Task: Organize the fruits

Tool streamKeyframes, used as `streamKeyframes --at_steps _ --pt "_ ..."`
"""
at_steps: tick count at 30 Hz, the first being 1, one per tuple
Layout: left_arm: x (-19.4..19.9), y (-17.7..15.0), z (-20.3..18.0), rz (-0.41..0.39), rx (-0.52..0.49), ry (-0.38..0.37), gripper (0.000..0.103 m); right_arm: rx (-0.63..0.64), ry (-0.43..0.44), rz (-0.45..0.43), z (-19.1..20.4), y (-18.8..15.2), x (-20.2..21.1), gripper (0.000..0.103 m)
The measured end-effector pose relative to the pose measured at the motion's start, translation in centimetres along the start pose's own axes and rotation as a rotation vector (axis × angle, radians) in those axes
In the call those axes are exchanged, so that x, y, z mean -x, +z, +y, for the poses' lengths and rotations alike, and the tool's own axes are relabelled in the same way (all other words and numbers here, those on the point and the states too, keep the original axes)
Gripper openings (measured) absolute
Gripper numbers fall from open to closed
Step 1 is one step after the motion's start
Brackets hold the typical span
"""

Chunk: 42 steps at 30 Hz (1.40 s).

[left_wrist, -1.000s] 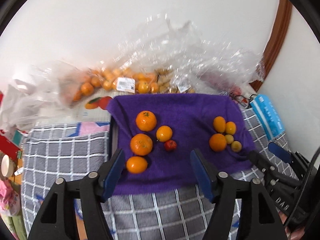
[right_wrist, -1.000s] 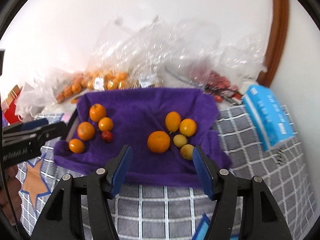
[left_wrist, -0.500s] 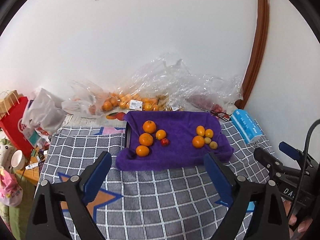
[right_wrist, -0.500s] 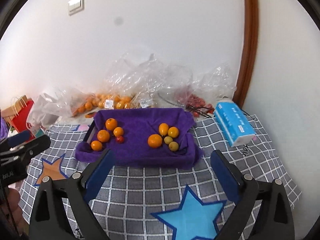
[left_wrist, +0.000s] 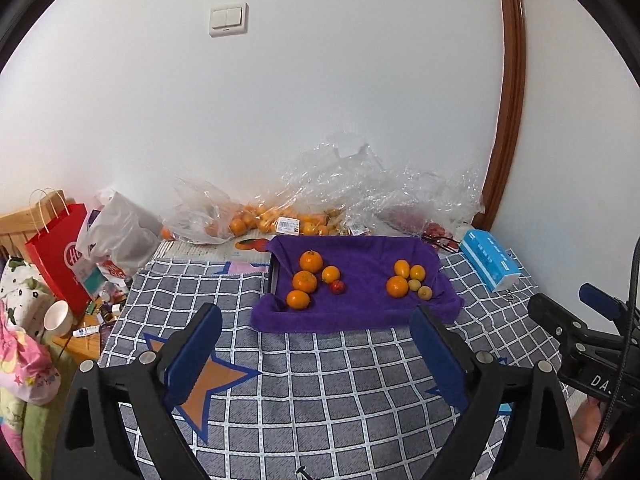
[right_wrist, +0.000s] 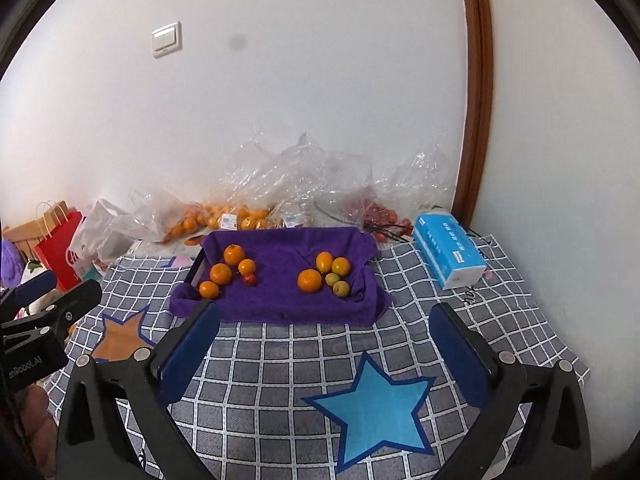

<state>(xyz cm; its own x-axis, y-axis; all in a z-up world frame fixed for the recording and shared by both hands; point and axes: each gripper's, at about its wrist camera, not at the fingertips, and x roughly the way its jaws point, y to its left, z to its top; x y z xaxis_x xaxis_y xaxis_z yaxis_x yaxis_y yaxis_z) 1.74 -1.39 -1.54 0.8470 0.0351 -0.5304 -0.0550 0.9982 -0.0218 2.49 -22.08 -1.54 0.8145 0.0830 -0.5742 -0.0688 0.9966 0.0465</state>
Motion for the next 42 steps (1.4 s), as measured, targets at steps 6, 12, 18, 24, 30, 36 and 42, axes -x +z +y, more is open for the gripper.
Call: streamKeyframes --at_steps 6,12,18,24,30,36,42 --pt "0.29 -0.16 -0.08 0.006 0.002 0.006 0.095 -0.005 -0.001 0.002 -0.19 -0.32 0.4 0.103" --pt "0.37 -0.13 -0.06 0.004 0.0 0.004 0.095 -0.011 -0.003 0.0 -0.23 -0.43 0.61 0.103" --pt "0.62 -0.23 -0.11 0.002 0.002 0.002 0.095 -0.013 -0.007 0.002 -0.37 -0.41 0.73 0.103" --pt "0.7 -0.25 -0.12 0.006 0.002 0.0 0.095 -0.012 -0.005 0.002 -0.42 -0.42 0.77 0.103" --pt "0.62 -0.1 -0.14 0.011 0.002 -0.002 0.095 -0.013 -0.004 0.004 -0.42 -0.56 0.73 0.103" --pt "0.49 -0.1 -0.17 0.014 0.002 -0.001 0.095 -0.014 -0.004 0.005 -0.42 -0.59 0.74 0.103" --pt "0.47 -0.1 -0.15 0.015 0.002 -0.003 0.095 -0.017 -0.005 0.008 -0.47 -0.59 0.74 0.103"
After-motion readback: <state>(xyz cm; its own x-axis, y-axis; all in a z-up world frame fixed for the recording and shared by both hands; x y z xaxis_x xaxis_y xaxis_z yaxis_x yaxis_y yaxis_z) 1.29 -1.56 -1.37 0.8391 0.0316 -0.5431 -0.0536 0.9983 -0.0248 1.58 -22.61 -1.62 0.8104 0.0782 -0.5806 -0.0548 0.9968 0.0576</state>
